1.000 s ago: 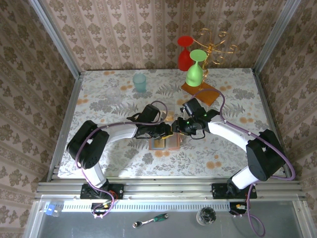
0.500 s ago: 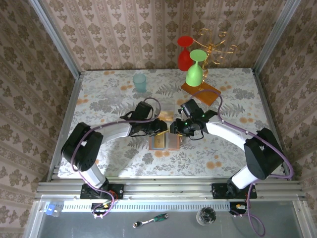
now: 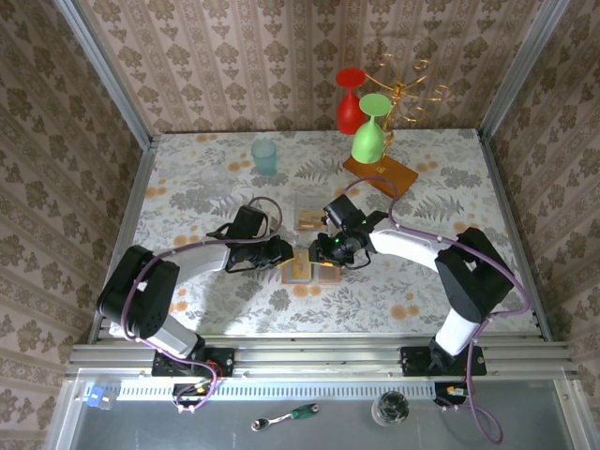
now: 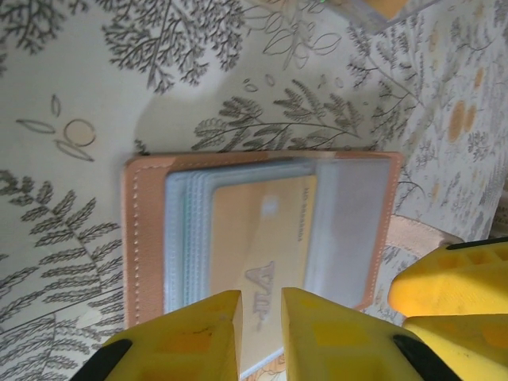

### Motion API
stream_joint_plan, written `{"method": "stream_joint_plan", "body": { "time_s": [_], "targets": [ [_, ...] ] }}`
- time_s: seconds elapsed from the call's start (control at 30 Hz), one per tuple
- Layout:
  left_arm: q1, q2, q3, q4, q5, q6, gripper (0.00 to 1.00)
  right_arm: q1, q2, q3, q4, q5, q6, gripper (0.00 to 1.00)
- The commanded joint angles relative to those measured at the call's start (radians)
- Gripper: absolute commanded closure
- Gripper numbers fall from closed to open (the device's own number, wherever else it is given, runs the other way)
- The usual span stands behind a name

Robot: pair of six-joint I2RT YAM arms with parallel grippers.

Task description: Take the credit cards out of the card holder

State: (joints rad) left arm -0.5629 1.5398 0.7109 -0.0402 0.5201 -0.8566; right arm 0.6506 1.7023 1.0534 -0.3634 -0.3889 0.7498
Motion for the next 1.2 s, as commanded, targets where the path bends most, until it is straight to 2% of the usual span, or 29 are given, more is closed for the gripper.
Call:
{"method": "stream_joint_plan", "body": {
  "time_s": [0.0,0.23,0.73,1.17],
  "targets": [
    [0.003,0.005,-0.008,-0.012,0.005,0.036,0.79,0.010,0.025,0.025,0.019,-0.023,0.023,0.66],
    [0.001,0.040,-0.002,-0.063,-0.035,0.073,0.79,0.018,0.045,0.025,0.027,-0.023,0.027,0.66],
    [-0.009,0.040,-0.027,-0.065,-0.046,0.065,0.79,0.024,0.078,0.018,0.085,-0.045,0.059,0.66],
    [-0.009,0.043,-0.031,-0.070,-0.049,0.066,0.79,0.024,0.118,0.026,0.106,-0.051,0.049,0.71]
  ]
}}
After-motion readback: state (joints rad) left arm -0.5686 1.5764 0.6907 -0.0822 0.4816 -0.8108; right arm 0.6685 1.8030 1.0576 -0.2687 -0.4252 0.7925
